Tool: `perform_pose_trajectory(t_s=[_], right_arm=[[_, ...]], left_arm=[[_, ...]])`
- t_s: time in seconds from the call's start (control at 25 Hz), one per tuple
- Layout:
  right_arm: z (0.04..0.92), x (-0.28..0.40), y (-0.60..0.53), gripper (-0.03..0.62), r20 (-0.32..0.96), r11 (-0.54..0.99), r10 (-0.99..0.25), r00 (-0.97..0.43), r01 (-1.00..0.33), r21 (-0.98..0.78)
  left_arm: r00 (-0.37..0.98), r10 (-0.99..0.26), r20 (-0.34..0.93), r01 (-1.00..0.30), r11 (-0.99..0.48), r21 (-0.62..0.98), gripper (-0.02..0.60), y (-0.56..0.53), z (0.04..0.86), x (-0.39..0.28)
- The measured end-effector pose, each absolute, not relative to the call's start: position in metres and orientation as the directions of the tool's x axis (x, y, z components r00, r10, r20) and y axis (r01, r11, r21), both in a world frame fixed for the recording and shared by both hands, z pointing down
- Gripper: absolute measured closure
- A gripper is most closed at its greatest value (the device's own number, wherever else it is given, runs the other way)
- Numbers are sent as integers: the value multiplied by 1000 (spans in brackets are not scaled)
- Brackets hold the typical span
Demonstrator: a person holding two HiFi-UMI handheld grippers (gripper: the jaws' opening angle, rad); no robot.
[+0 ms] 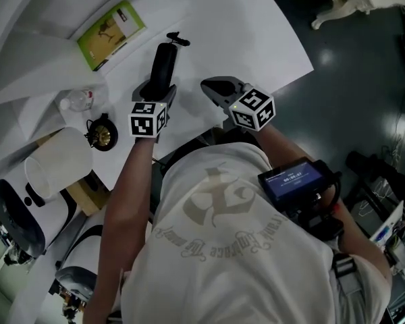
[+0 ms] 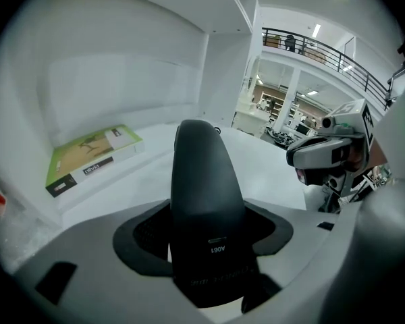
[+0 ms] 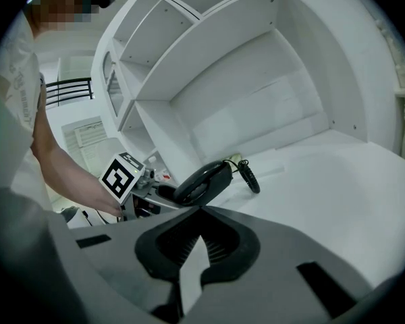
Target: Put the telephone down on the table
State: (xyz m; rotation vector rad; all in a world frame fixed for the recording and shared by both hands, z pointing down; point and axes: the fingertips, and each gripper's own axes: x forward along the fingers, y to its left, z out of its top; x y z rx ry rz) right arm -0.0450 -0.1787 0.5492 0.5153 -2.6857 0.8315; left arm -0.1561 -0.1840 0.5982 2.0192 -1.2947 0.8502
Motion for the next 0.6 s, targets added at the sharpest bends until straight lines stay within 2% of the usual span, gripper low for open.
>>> perform_pose_trajectory(t_s=[0.6], right_arm=[[552,-45,-176,579,380,763,-241,-893,-416,-495]], left_arm=[[307,-432,848,-921,-358,151,291,-148,636,-163]])
